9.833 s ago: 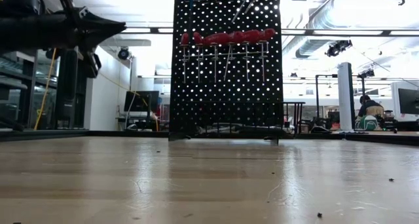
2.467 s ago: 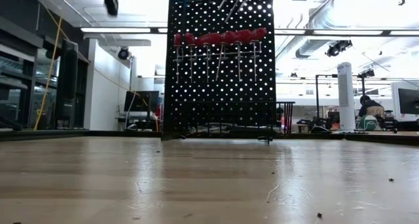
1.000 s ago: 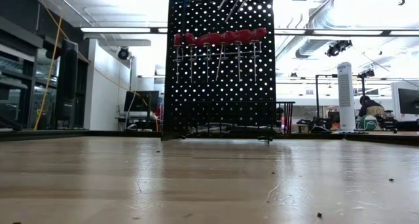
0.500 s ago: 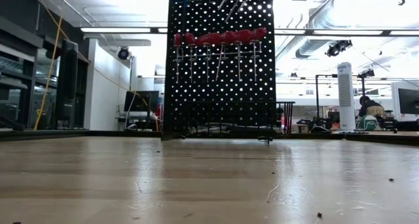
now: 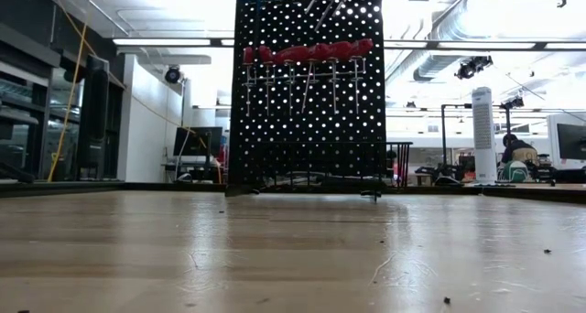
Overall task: Hang tools onto peg board
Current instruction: Put the safety goggles into the wire basket on the peg board
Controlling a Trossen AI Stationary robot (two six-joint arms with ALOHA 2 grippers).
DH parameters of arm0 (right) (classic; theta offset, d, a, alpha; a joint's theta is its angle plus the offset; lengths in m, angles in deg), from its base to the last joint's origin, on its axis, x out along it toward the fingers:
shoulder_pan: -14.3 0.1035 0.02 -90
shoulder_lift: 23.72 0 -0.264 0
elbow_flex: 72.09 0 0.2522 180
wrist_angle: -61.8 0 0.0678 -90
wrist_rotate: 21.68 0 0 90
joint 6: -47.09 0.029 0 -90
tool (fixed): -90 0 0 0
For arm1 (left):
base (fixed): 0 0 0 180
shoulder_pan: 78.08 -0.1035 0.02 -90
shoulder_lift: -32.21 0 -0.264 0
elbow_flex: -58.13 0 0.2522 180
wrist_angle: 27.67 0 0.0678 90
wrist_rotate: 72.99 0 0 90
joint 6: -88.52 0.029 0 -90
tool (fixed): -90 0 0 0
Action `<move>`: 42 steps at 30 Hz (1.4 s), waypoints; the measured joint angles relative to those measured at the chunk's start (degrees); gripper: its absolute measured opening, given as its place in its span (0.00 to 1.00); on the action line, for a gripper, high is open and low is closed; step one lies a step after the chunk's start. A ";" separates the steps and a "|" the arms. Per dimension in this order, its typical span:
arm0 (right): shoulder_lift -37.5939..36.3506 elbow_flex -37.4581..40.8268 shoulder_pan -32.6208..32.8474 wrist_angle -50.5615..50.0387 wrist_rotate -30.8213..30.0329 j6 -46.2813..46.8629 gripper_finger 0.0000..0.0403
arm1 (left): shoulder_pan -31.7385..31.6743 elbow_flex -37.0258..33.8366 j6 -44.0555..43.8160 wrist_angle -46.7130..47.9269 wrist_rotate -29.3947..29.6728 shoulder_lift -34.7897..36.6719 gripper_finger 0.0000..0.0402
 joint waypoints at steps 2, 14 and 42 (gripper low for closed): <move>0.00 0.00 0.04 0.26 0.04 0.43 0.00 | 0.00 0.00 0.39 -0.21 0.01 -0.30 0.32; 0.02 0.00 1.61 0.41 -0.14 2.97 0.00 | -0.27 0.00 3.89 -2.88 3.74 -1.23 0.32; 0.59 0.00 -5.95 11.06 -9.13 23.15 0.00 | -1.09 -0.03 4.69 14.06 16.75 7.03 0.32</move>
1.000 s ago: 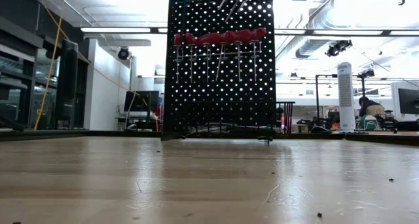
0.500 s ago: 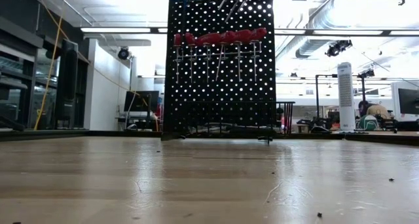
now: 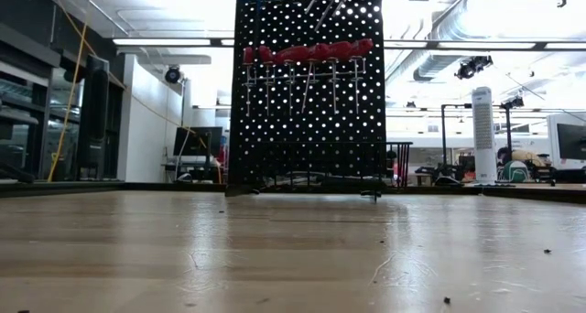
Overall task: Hang tools onto peg board
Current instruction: Put the safety goggles into the wire basket on the peg board
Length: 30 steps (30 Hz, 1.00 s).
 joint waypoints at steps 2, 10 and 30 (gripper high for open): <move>0.33 0.00 -1.16 1.18 2.70 3.61 0.00 | -0.75 0.00 -3.89 2.80 -2.54 2.12 0.32; 0.23 0.00 -2.60 -6.34 18.31 3.92 0.00 | -4.08 0.01 -11.06 6.75 -17.77 7.87 0.32; -12.92 0.04 2.19 -50.09 10.24 -13.94 0.00 | -5.23 -8.56 -21.40 4.17 -28.67 9.44 0.32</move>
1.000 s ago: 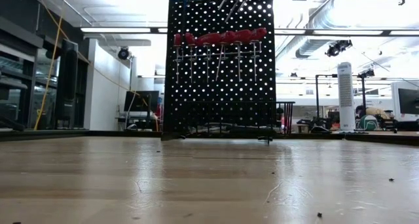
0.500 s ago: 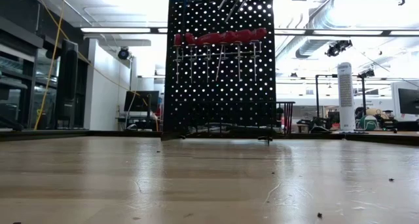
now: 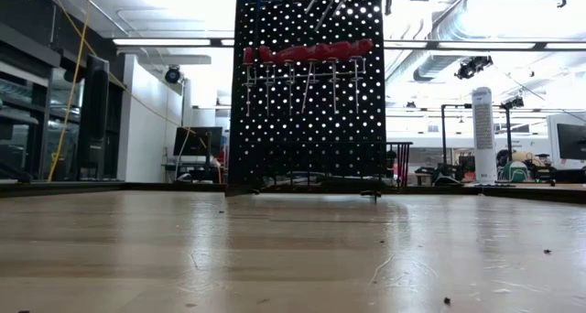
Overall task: Hang tools onto peg board
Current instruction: Put the safety goggles into the wire basket on the peg board
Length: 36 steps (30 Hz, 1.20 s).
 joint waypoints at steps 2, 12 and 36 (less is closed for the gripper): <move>-2.17 0.34 -0.04 2.25 -2.18 -0.65 0.00 | 0.00 -0.89 -0.76 -1.98 -0.06 0.13 0.32; -3.30 0.81 -3.43 23.97 6.28 0.04 0.00 | 0.00 -0.94 -1.91 -9.12 0.00 0.13 0.32; 14.20 0.90 -12.49 50.66 30.85 11.63 0.00 | 0.61 -0.94 -5.61 -9.46 0.24 0.08 0.32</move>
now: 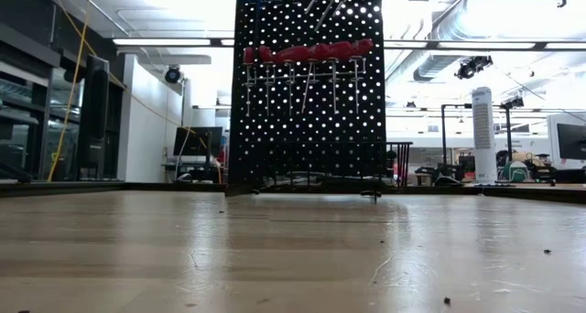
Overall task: Hang tools onto peg board
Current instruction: Put the safety goggles into the wire basket on the peg board
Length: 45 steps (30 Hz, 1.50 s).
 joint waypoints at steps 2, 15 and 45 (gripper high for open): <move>-0.81 -0.02 1.98 -0.10 1.15 -0.14 0.00 | -0.02 0.00 2.91 0.54 1.46 0.00 0.32; -0.73 -0.13 10.01 -8.34 -8.11 -9.29 0.00 | -0.61 6.66 27.50 -12.92 6.91 -5.49 0.16; 0.23 -0.08 9.31 -9.88 -10.09 -14.20 0.00 | 6.83 11.98 14.14 -5.23 2.48 -20.39 0.00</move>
